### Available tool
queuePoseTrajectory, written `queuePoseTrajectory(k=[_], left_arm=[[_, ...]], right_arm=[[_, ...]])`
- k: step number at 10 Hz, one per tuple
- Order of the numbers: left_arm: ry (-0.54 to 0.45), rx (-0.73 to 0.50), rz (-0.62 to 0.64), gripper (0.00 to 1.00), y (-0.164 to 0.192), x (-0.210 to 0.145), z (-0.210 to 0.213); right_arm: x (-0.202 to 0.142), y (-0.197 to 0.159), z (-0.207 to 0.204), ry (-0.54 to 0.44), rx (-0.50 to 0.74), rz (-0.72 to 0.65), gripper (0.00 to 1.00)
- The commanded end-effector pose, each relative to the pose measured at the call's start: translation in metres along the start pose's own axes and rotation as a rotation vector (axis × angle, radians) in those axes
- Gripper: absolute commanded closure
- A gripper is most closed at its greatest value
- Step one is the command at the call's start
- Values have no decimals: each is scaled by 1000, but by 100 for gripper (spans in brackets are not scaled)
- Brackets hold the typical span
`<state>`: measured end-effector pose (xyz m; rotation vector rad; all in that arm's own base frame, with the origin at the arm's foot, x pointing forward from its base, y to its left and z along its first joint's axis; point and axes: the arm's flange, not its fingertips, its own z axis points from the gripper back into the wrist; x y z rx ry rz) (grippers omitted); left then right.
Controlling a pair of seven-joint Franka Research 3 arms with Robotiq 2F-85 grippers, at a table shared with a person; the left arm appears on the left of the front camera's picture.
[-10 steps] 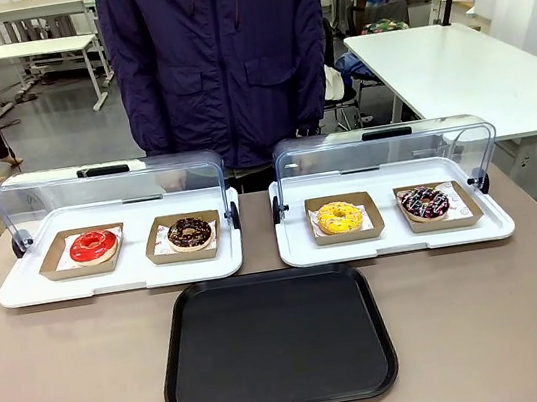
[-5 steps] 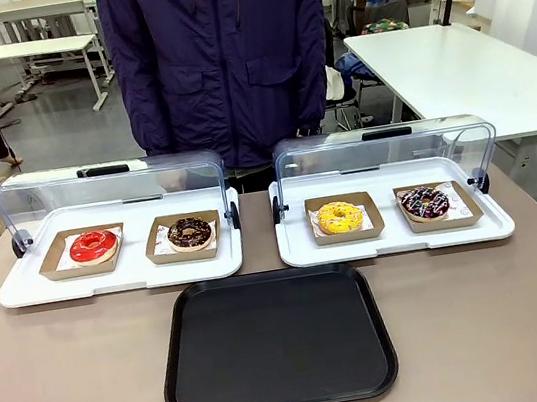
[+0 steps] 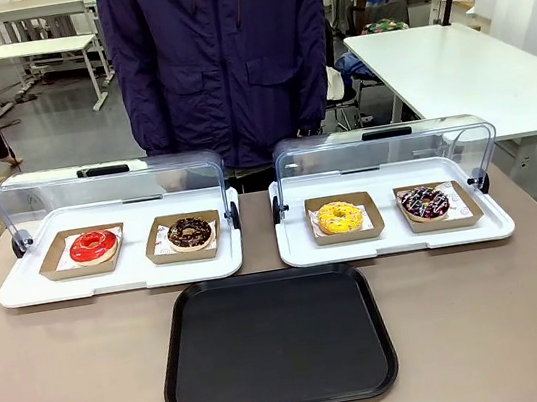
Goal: Move the third donut from the left to the tray.
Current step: Pick up the Paper togo box containing the Donut indicated by the person and place it on the Handle tray.
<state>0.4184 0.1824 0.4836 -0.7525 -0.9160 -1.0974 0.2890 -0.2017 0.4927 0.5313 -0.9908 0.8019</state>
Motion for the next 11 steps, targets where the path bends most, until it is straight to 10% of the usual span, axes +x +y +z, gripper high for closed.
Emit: queuePoseTrajectory(k=[1,11], left_arm=[[12,-6,3,0,-2,1,1],[12,-6,3,0,-2,1,1]], right_arm=[[1,-2,-1,-27,-4,24,0],[1,-2,-1,-27,-4,24,0]])
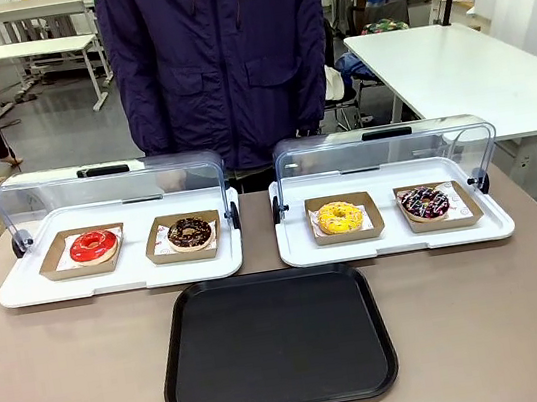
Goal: Move the third donut from the left to the tray.
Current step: Pick up the Paper togo box containing the Donut indicated by the person and place it on the Handle tray.
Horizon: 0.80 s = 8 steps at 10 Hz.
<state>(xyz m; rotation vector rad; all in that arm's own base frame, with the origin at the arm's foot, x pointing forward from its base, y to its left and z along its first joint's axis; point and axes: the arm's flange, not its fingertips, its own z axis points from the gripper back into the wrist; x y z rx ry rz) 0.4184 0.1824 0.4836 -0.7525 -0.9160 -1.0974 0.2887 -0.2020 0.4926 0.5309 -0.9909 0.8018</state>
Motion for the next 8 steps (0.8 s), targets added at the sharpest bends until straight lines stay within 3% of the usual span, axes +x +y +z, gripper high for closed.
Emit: queuePoseTrajectory(k=[1,8], left_arm=[[12,-6,3,0,-2,1,1],[12,-6,3,0,-2,1,1]], right_arm=[[1,-2,-1,-27,-3,24,0],[1,-2,-1,-27,-3,24,0]])
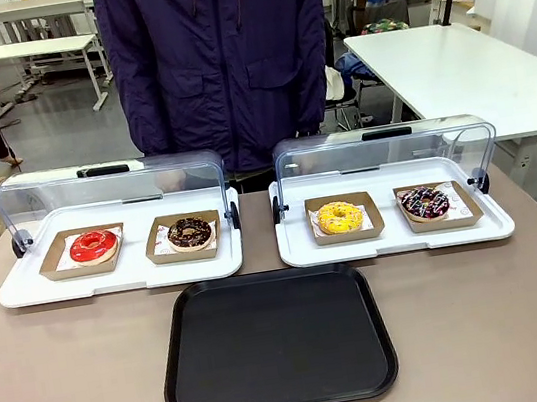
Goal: Move the third donut from the left to the tray.
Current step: Pick up the Paper togo box containing the Donut indicated by the person and place it on the Handle tray.
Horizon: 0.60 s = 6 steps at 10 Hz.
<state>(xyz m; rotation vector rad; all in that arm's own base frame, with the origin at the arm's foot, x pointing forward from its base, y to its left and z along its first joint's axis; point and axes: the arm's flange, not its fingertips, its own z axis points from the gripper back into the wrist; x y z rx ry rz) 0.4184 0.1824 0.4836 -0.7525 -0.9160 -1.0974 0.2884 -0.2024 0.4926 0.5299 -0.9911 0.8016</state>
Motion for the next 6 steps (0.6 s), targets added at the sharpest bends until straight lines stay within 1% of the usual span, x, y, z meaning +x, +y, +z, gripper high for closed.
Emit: queuePoseTrajectory(k=[1,6], left_arm=[[12,-6,3,0,-2,1,1],[12,-6,3,0,-2,1,1]], right_arm=[[2,-2,-2,-28,-2,24,0],[2,-2,-2,-28,-2,24,0]])
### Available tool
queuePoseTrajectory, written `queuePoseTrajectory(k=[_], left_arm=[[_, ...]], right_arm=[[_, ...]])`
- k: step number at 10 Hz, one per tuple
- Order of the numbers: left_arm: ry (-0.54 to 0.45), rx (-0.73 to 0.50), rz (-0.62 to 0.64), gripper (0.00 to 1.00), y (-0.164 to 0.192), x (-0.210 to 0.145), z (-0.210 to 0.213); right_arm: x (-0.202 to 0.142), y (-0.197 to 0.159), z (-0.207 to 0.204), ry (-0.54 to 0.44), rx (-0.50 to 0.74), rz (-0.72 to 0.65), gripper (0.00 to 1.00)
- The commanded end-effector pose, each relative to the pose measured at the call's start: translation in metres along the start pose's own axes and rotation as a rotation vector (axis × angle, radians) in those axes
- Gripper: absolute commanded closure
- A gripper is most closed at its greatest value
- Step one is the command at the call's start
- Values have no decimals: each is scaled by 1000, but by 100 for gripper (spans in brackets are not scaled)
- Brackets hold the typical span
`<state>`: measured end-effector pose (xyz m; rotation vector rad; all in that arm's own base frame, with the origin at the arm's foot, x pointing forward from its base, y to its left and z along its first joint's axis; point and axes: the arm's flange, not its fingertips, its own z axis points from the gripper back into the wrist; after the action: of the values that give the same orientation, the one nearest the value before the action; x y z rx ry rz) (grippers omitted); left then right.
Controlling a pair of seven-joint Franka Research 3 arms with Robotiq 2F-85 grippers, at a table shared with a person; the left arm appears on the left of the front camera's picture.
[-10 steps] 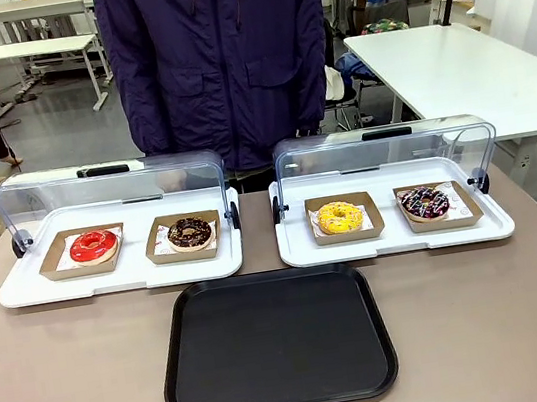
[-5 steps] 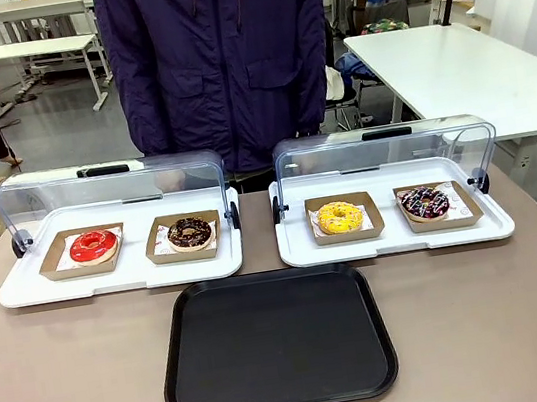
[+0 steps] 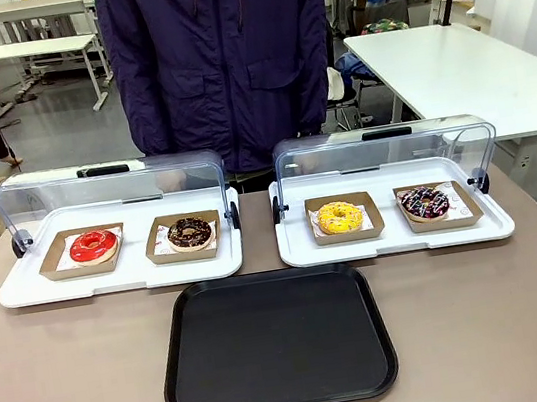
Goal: Move the third donut from the left to the tray.
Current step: Pick up the Paper togo box containing the Donut indicated by the person and place it on the Handle tray.
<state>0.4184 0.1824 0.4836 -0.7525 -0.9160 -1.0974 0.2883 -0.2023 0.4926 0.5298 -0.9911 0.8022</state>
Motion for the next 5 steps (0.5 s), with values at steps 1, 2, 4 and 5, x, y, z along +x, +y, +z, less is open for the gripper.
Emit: queuePoseTrajectory(k=[1,2,4,5], left_arm=[[12,-6,3,0,-2,1,1],[12,-6,3,0,-2,1,1],[12,-6,3,0,-2,1,1],[12,-6,3,0,-2,1,1]], right_arm=[[2,-2,-2,-28,-3,23,0],[2,-2,-2,-28,-3,23,0],[2,-2,-2,-28,-3,23,0],[2,-2,-2,-28,-3,23,0]])
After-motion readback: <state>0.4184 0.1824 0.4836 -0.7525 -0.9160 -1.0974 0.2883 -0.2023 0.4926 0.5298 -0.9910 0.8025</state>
